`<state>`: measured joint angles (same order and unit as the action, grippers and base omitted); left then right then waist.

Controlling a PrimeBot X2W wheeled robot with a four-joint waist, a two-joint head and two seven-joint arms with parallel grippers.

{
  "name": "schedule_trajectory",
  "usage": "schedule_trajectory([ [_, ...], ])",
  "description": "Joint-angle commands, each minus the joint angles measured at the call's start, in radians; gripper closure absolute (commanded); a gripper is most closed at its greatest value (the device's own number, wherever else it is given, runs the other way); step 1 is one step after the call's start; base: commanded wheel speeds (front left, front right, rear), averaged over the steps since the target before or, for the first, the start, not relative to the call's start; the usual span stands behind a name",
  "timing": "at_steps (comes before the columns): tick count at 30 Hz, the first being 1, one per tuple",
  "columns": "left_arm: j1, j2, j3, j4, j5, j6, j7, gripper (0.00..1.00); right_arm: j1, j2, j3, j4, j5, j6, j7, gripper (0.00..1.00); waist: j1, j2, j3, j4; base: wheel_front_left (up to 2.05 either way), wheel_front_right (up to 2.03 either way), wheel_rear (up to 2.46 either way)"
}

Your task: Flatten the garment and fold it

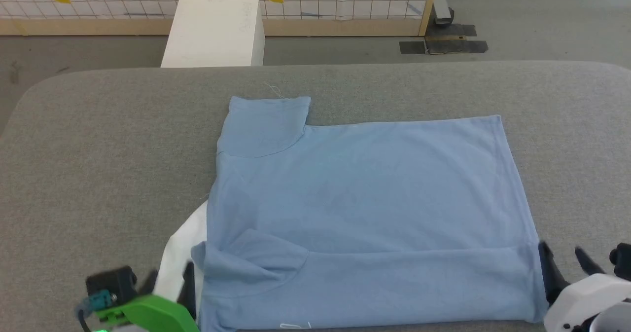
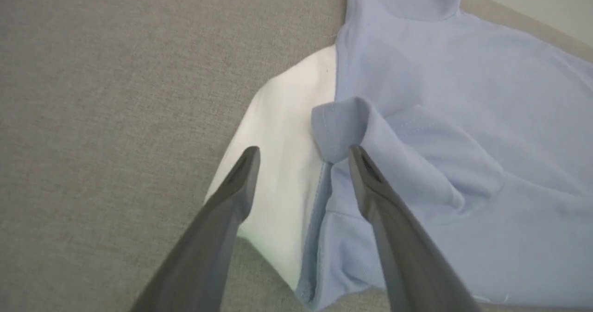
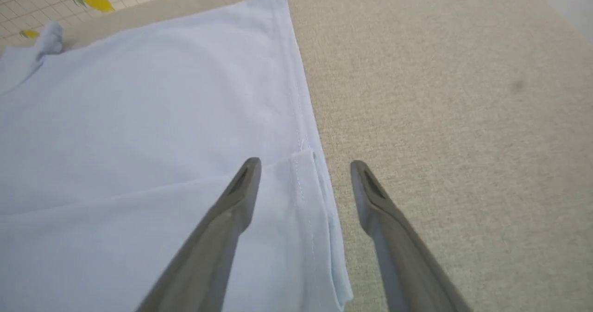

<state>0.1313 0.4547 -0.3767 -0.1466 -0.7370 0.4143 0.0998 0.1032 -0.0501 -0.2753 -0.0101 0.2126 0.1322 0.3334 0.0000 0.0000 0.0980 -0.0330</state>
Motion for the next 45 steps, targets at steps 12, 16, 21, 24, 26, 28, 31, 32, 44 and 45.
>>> schedule_trajectory([
  [12,-0.482,0.071,-0.041,0.160,0.180,-0.206,-0.109,0.00,-0.107,-0.066,0.177,-0.059,-0.031,-0.002,-0.426,0.00,0.0000,0.0000,0.150,-0.068,0.00,0.00,0.00],
  [16,-0.681,0.086,-0.067,0.274,0.187,-0.292,-0.026,0.00,-0.161,-0.073,0.216,-0.054,-0.025,-0.002,-0.450,0.00,0.0000,0.0000,0.231,-0.111,0.00,0.00,0.00],
  [21,-0.903,0.109,-0.083,0.415,0.163,-0.372,0.150,0.00,-0.231,-0.066,0.261,-0.048,-0.014,-0.002,-0.466,0.00,0.0000,0.0000,0.337,-0.172,0.00,0.00,0.00],
  [24,-0.997,0.120,-0.077,0.483,0.143,-0.384,0.250,0.00,-0.267,-0.055,0.277,-0.032,-0.008,-0.002,-0.478,0.00,0.0000,0.0000,0.383,-0.206,0.00,0.00,0.00],
  [26,-1.043,0.125,-0.070,0.519,0.123,-0.379,0.322,0.00,-0.288,-0.050,0.292,-0.017,-0.003,-0.002,-0.484,0.00,0.0000,0.0000,0.409,-0.227,0.00,0.00,0.00],
  [28,-1.079,0.132,-0.064,0.548,0.107,-0.367,0.394,0.00,-0.309,-0.044,0.306,-0.003,0.002,-0.002,-0.497,0.00,0.0000,0.0000,0.431,-0.247,0.00,0.00,0.00],
  [31,-1.104,0.147,-0.063,0.574,0.092,-0.351,0.481,0.00,-0.329,-0.035,0.318,0.015,0.016,-0.002,-0.511,0.00,0.0000,0.0000,0.451,-0.267,0.00,0.00,0.00],
  [32,-1.108,0.151,-0.061,0.583,0.085,-0.338,0.512,0.00,-0.335,-0.031,0.322,0.022,0.024,-0.002,-0.515,0.00,0.0000,0.0000,0.457,-0.274,0.00,0.00,0.00],
  [44,-1.060,0.203,-0.074,0.551,0.062,-0.219,0.759,1.00,-0.373,-0.030,0.341,0.055,0.029,-0.002,-0.525,0.00,0.0000,0.0000,0.473,-0.284,0.00,0.00,0.00],
  [45,-1.056,0.204,-0.073,0.539,0.060,-0.217,0.760,1.00,-0.384,-0.035,0.344,0.052,0.028,-0.002,-0.520,0.00,0.0000,0.0000,0.473,-0.282,0.00,0.00,0.00],
])
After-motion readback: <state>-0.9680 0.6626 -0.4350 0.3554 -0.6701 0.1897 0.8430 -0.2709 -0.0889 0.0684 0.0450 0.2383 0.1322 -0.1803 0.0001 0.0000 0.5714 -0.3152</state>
